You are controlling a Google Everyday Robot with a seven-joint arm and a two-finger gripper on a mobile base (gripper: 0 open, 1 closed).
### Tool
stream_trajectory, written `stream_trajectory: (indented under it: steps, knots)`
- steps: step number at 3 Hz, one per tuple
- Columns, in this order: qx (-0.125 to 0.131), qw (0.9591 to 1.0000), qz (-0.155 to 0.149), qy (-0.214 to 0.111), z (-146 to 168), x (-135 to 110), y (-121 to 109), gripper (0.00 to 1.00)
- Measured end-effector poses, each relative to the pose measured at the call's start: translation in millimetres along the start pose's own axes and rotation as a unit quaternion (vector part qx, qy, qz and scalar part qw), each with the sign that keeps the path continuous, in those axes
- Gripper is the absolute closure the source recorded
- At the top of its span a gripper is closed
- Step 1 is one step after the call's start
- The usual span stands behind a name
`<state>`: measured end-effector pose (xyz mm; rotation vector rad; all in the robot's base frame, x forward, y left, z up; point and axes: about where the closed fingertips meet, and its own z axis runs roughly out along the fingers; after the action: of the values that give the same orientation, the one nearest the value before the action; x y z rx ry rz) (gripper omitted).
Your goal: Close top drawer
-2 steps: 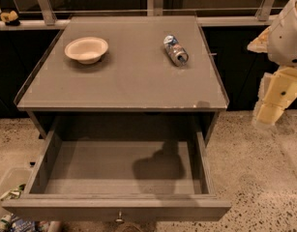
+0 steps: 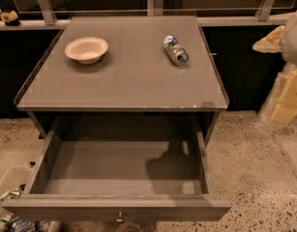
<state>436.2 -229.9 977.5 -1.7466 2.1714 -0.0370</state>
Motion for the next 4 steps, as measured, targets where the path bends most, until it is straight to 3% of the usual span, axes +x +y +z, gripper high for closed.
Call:
stream_trajectory:
  steps: [1, 2, 3, 4]
  knots:
    - [-0.007, 0.9982, 0.007, -0.06, 8, 53, 3, 0.0]
    - [0.019, 0.9964, 0.023, -0.079, 25, 105, 20, 0.0]
    - [0.053, 0.995, 0.045, -0.071, 46, 114, 50, 0.0]
    - [0.06, 0.9921, 0.054, -0.096, 95, 100, 82, 0.0]
